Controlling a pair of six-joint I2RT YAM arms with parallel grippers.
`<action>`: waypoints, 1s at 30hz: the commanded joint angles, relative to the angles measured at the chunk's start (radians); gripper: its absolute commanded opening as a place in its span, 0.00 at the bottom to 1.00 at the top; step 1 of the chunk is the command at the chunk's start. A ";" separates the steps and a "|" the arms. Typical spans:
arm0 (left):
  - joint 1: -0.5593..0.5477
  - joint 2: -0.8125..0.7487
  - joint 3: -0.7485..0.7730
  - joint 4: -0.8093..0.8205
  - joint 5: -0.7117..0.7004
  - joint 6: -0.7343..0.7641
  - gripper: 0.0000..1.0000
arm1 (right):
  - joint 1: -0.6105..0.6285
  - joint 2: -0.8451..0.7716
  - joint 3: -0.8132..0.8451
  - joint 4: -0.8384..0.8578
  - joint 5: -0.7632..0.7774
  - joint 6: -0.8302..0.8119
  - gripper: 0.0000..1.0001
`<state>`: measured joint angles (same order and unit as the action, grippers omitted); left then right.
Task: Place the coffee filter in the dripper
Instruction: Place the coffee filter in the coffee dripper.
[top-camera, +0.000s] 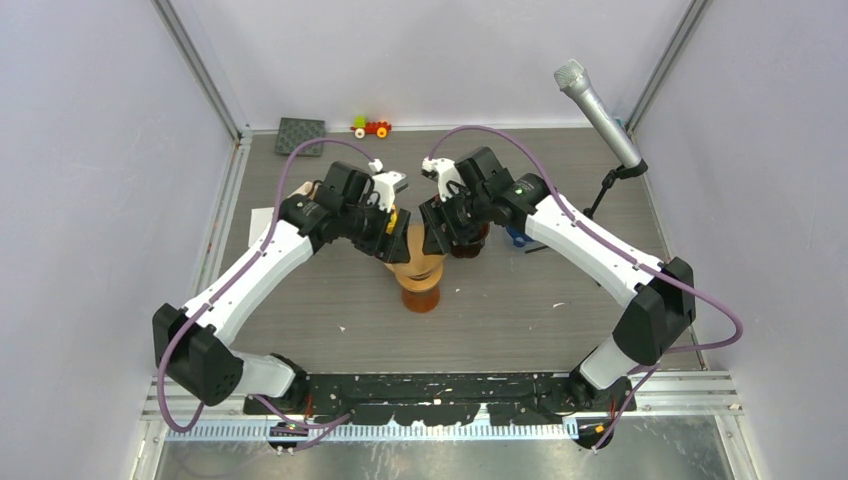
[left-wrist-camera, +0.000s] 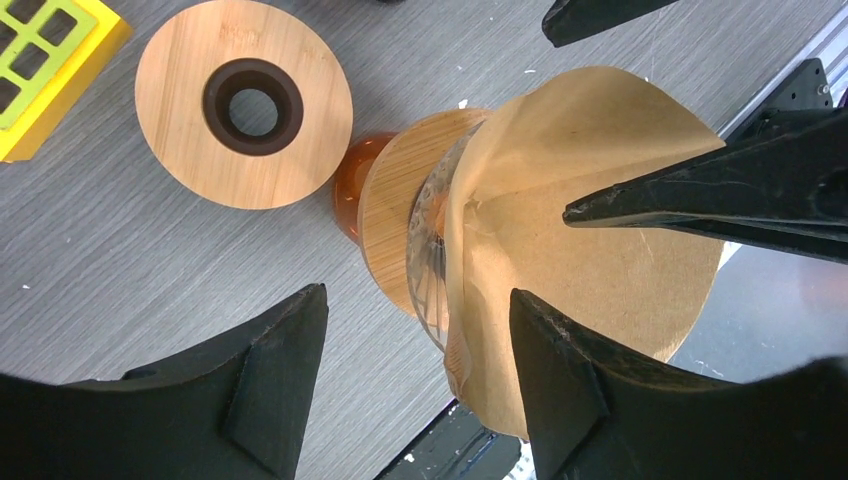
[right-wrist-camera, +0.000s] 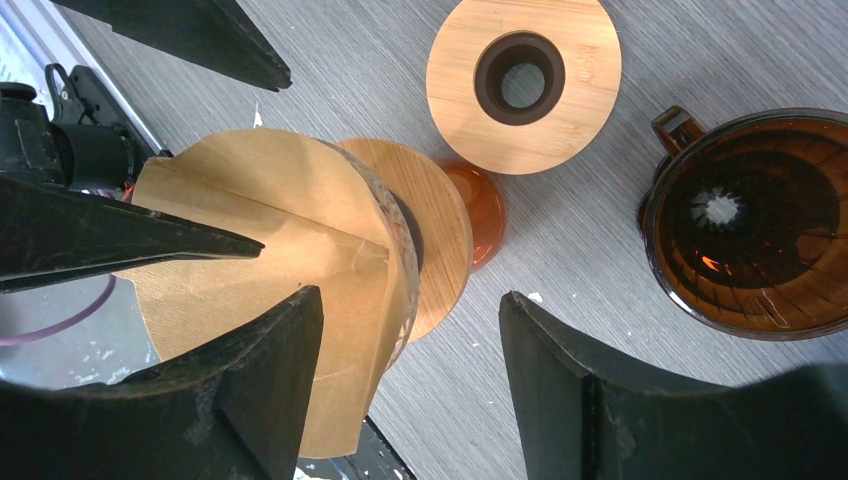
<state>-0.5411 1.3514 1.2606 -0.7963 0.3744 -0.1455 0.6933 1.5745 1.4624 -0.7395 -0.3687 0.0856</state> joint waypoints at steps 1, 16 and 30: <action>0.013 -0.055 0.035 0.055 -0.001 0.009 0.69 | 0.001 -0.055 0.004 0.009 -0.019 -0.009 0.70; 0.040 -0.104 0.029 0.119 0.037 0.008 0.70 | -0.006 -0.113 0.049 -0.007 -0.011 -0.029 0.70; 0.041 -0.090 0.001 0.161 0.044 0.029 0.70 | -0.007 -0.109 0.016 -0.005 0.012 -0.049 0.70</action>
<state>-0.5045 1.2789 1.2602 -0.7086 0.3901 -0.1394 0.6910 1.4975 1.4681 -0.7555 -0.3729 0.0544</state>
